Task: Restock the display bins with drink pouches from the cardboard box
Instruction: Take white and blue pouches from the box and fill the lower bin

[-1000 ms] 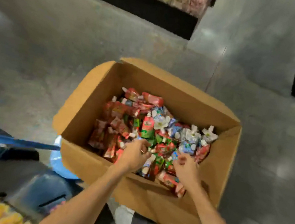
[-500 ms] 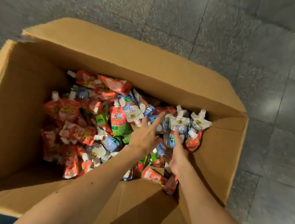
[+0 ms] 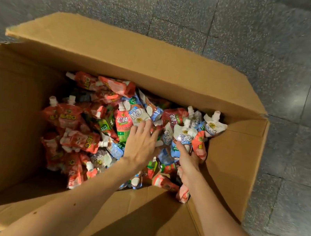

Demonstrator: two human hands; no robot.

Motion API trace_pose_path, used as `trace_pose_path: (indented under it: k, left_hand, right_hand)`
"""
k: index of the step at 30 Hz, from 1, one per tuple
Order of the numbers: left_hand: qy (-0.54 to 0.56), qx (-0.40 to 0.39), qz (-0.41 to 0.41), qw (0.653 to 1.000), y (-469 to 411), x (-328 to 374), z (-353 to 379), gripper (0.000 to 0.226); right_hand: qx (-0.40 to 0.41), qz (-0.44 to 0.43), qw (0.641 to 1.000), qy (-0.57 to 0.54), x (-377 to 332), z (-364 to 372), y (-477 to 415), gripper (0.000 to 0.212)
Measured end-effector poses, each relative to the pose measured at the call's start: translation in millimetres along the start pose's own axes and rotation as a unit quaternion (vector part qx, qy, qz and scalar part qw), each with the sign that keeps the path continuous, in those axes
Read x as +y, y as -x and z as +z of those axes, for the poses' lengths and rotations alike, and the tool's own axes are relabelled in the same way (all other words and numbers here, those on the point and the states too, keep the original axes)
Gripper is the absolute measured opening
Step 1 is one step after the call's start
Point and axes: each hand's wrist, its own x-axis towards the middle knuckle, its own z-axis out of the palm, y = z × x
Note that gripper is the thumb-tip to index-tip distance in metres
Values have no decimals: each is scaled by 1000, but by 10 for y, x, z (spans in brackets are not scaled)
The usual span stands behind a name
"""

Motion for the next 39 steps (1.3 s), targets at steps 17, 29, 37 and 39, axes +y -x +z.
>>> trace_pose_path:
  k: [17, 29, 37, 39]
  left_hand:
    - [-337, -27, 171, 925, -358, -676, -260, 36]
    - [21, -71, -8, 997, 405, -831, -514, 59]
    - [634, 94, -269, 720, 1891, -926, -563, 37]
    - [703, 156, -275, 637, 2137, -855, -682, 19]
  right_hand:
    - [-92, -54, 994, 31, 126, -53, 99, 73]
    - [-141, -118, 974, 132, 93, -3, 524, 84]
    - [-272, -243, 910, 199, -54, 112, 1732, 45]
    - [-291, -282, 889, 214, -25, 177, 2042, 35]
